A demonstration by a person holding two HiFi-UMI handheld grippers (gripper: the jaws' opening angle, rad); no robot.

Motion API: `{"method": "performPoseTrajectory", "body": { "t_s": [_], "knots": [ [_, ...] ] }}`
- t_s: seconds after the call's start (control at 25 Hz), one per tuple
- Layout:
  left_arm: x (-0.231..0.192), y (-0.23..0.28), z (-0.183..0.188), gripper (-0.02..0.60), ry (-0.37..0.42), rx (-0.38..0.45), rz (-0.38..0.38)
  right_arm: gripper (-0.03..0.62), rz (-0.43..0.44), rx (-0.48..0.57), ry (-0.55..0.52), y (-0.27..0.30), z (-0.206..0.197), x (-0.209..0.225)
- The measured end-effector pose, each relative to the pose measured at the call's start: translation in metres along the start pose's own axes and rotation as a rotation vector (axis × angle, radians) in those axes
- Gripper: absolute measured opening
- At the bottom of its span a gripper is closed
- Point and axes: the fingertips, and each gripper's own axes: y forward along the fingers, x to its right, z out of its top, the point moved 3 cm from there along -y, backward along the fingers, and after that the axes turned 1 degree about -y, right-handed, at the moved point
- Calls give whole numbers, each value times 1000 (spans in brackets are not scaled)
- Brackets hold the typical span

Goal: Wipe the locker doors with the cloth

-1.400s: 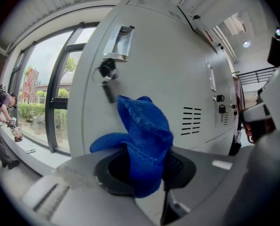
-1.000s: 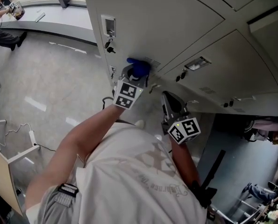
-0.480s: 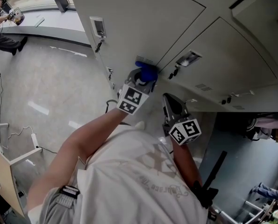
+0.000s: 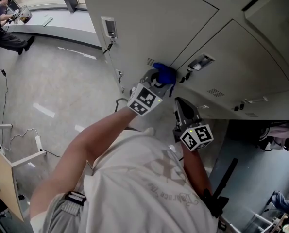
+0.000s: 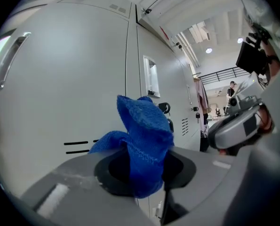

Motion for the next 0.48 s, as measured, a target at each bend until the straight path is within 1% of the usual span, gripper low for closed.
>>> {"method": "performPoseTrajectory", "body": {
  "t_s": [0.16,0.32,0.48],
  "knots": [
    [-3,-3,-4,121,3,-28,26,7,-10,0,6,-1,0,3],
    [-16,-12,-10,121,-14,-35,84,6,-10,6,4,4,4,2],
    [-38,-27,-6,121,-3,-34,149,6,-8,3,5,11,5,1]
  ]
}}
